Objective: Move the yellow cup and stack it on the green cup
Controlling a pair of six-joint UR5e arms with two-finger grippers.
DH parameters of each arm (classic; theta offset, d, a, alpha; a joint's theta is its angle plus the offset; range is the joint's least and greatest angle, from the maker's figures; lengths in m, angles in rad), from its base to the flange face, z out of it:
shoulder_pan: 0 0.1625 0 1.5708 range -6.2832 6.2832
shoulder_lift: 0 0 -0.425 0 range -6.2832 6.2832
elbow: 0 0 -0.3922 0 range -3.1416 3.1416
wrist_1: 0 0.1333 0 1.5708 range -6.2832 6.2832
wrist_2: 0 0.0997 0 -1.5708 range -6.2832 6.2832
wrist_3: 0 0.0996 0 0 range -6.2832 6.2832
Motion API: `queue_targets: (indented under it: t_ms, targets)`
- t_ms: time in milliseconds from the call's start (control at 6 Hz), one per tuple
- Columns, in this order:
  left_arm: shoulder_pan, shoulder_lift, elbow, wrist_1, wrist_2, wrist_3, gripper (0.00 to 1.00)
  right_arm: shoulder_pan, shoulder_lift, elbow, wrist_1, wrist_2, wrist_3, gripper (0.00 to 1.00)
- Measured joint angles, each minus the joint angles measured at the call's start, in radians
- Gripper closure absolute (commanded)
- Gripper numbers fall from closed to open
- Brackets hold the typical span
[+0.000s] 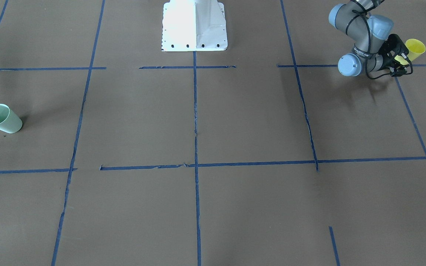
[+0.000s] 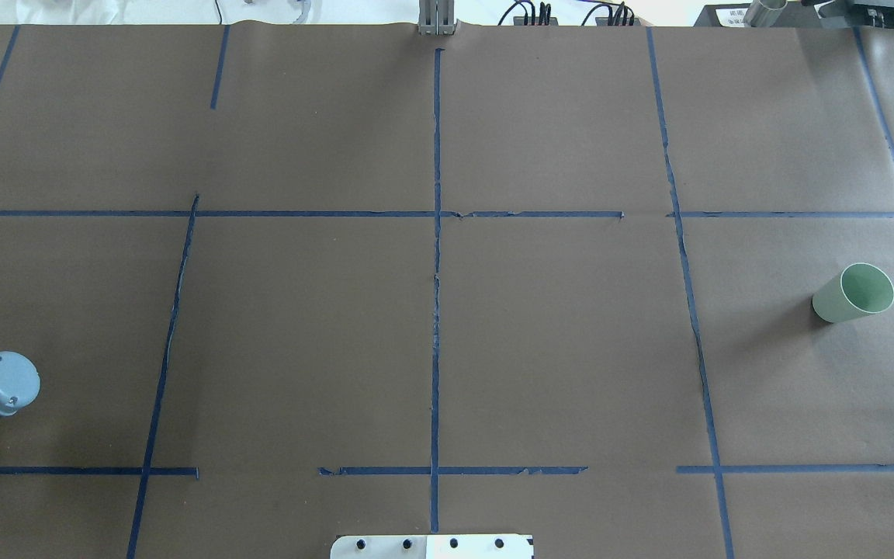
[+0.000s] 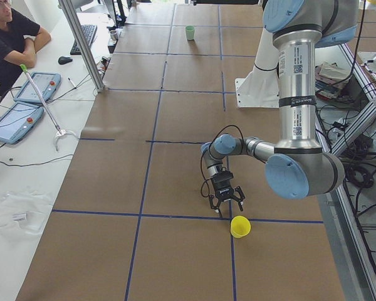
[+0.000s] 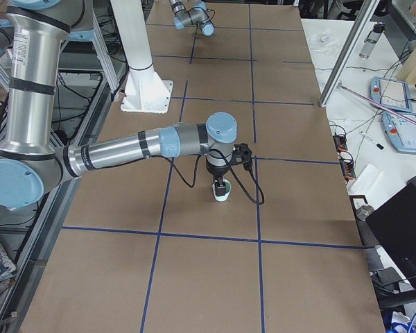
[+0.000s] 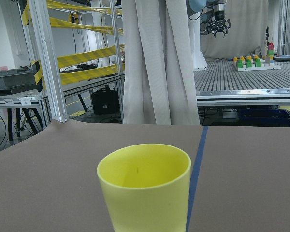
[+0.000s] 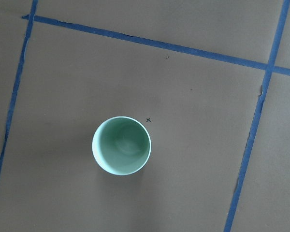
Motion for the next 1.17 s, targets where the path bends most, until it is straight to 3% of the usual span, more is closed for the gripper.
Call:
queue_targets:
  t_ms: [1167]
  targets:
    - [0.053,0.018,0.102,-0.013,-0.035,-0.007,0.01,-0.033,0.005,0.0,0.0,-0.002,0.007,0.0]
